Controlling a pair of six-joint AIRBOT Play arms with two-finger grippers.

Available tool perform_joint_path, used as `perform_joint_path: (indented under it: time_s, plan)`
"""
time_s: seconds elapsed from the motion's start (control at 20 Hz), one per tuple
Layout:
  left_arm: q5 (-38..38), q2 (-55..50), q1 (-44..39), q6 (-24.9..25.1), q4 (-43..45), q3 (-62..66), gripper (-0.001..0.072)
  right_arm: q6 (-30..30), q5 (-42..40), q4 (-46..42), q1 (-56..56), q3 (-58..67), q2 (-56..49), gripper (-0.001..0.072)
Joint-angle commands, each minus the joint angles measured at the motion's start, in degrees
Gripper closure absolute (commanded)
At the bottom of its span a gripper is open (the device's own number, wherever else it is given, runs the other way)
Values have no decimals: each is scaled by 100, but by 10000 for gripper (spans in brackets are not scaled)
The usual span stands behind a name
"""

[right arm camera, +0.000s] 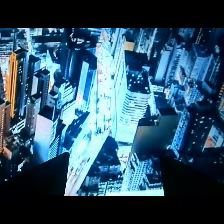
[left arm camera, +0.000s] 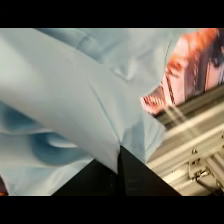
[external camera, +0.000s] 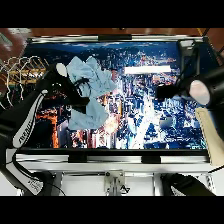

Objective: Fold the shirts.

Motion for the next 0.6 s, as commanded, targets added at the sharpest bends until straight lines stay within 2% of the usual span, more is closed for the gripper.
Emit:
perform_joint_path:
  time_s: [0.0, 0.25, 0.4, 0.55]
  plan:
    - [439, 649, -848, -105, -33, -1158, 649, -389, 210, -391, -496, 507, 4, 33]
    - [1375, 1366, -1635, -326, -693, -2291, 649, -597, -98, -90, -1617, 614, -2, 33]
    - [1982, 1464, -1974, -393, -1436, -2339, 649, -721, -522, 590, -2057, 612, -2, 33]
    - [2223, 1475, -2079, -387, -1556, -2105, 631, -809, -835, 992, -2138, 612, -72, 33]
